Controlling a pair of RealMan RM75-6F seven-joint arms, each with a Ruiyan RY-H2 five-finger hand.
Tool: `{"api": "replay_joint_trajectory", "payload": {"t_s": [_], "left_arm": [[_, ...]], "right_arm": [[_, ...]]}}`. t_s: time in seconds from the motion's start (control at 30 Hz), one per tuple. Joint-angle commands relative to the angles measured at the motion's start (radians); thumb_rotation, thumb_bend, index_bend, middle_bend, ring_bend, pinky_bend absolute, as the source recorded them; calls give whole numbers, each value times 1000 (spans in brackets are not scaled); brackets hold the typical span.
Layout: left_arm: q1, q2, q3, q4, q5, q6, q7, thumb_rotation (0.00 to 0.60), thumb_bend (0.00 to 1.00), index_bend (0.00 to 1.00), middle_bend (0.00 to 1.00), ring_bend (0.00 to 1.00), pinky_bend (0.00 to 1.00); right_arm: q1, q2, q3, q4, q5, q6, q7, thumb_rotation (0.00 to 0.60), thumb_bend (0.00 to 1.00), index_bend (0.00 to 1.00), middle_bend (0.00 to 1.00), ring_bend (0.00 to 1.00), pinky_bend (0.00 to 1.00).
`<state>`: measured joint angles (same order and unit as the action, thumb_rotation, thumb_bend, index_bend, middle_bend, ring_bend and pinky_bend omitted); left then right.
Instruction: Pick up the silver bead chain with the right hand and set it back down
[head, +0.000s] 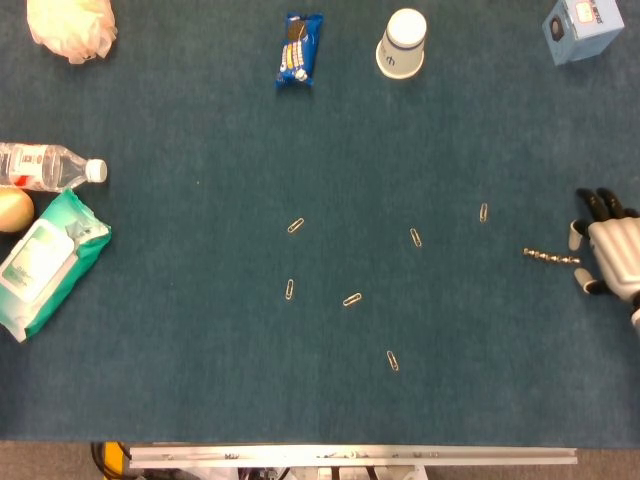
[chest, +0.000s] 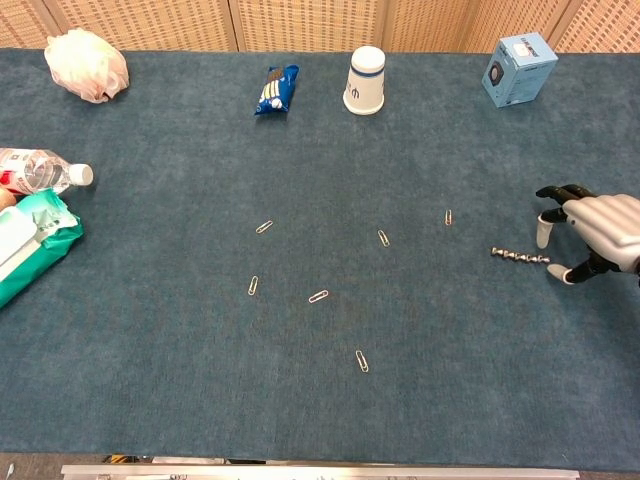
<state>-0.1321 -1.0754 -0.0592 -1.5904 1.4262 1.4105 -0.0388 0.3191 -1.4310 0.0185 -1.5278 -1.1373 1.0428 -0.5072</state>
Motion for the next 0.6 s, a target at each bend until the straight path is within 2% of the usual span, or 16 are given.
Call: {"api": "replay_joint_trajectory", "payload": {"t_s": [0.03, 0.6], "left_arm": [[1, 0, 0, 0, 0, 1, 0, 600, 448, 367, 379, 305, 441], [4, 1, -1, 0, 3, 5, -3, 600, 447, 367, 379, 305, 441]], "right_arm": [[6, -7, -3, 4, 9, -3, -12, 600, 255, 477, 90, 36, 277], [22, -30, -13, 8, 26, 13, -46, 600, 272, 486, 95, 36, 277]]}}
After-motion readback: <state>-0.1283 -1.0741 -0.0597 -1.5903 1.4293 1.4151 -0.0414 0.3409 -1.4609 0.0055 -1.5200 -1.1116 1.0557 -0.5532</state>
